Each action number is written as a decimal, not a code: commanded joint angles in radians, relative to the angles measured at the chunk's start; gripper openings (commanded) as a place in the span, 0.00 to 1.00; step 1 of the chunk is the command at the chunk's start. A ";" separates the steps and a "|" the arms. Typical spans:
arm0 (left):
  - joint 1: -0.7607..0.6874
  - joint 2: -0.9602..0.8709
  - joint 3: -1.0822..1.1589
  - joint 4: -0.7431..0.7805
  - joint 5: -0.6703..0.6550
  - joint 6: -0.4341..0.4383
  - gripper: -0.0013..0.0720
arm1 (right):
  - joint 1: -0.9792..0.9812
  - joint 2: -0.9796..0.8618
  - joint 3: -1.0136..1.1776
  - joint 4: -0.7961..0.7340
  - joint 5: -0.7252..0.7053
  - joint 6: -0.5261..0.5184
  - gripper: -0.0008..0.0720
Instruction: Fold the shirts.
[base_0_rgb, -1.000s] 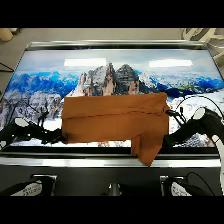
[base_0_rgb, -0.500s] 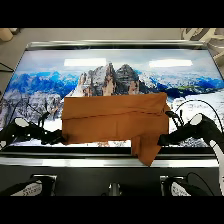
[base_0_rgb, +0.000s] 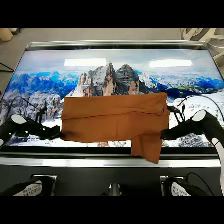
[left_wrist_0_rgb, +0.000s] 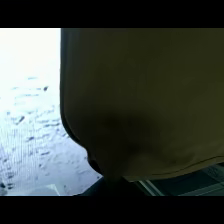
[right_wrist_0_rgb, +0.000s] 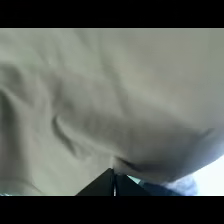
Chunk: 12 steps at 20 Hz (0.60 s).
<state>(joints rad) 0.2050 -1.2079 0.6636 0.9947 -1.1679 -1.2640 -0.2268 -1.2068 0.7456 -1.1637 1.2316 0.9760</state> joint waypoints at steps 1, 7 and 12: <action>0.000 0.057 0.132 0.000 -0.018 0.008 0.04 | 0.000 0.011 0.192 0.040 0.029 -0.014 0.03; -0.032 -0.080 0.455 0.003 0.082 -0.090 0.04 | 0.046 -0.169 0.528 0.079 -0.206 -0.095 0.03; -0.025 -0.315 0.634 0.011 0.055 -0.136 0.04 | 0.095 -0.386 0.686 0.071 -0.378 -0.013 0.03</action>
<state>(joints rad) 0.1761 -1.4105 1.1980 0.9997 -1.1030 -1.3666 -0.1516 -1.4807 1.3376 -1.0912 0.9531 0.9169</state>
